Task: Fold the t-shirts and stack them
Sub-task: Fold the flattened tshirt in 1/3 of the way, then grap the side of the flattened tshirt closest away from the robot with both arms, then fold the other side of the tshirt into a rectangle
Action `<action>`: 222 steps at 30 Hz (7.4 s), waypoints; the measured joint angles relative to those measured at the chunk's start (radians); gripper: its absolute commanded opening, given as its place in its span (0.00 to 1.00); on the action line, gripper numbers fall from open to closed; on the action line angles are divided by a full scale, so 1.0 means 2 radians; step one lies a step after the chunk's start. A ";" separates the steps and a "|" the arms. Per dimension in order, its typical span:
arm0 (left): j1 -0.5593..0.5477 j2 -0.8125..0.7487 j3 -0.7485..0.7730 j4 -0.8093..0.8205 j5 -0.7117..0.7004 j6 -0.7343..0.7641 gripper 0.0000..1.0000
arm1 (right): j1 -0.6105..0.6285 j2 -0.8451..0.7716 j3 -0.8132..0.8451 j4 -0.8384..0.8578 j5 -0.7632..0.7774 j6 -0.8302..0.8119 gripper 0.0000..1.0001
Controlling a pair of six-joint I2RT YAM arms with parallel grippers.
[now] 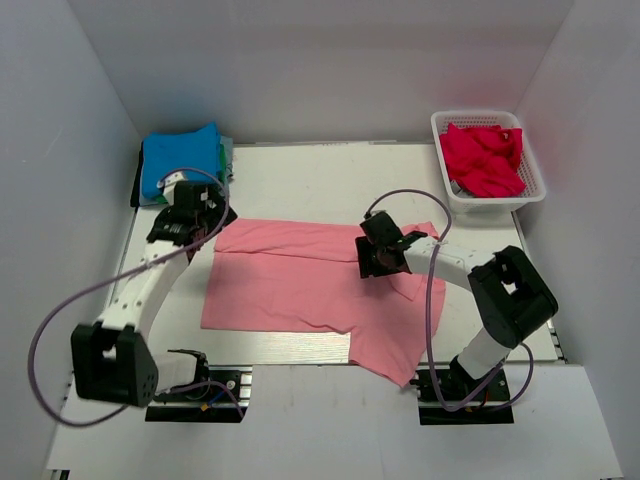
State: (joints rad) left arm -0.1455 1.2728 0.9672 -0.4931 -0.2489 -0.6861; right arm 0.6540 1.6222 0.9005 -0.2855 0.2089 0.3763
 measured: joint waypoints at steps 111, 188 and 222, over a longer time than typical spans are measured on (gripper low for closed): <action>0.004 -0.179 -0.218 -0.068 0.023 -0.123 1.00 | -0.212 -0.276 -0.092 -0.042 -0.138 0.019 0.90; 0.003 -0.089 -0.210 -0.027 0.046 -0.114 0.00 | -0.101 -0.299 -0.173 -0.072 -0.091 0.114 0.00; 0.006 0.036 -0.056 -0.019 0.013 -0.121 0.00 | -0.103 -0.244 -0.078 0.065 0.095 0.057 0.00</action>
State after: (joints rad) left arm -0.1326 1.3441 0.8543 -0.5301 -0.2237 -0.9276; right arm 0.4484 1.1336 0.7448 -0.1562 0.3992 0.4908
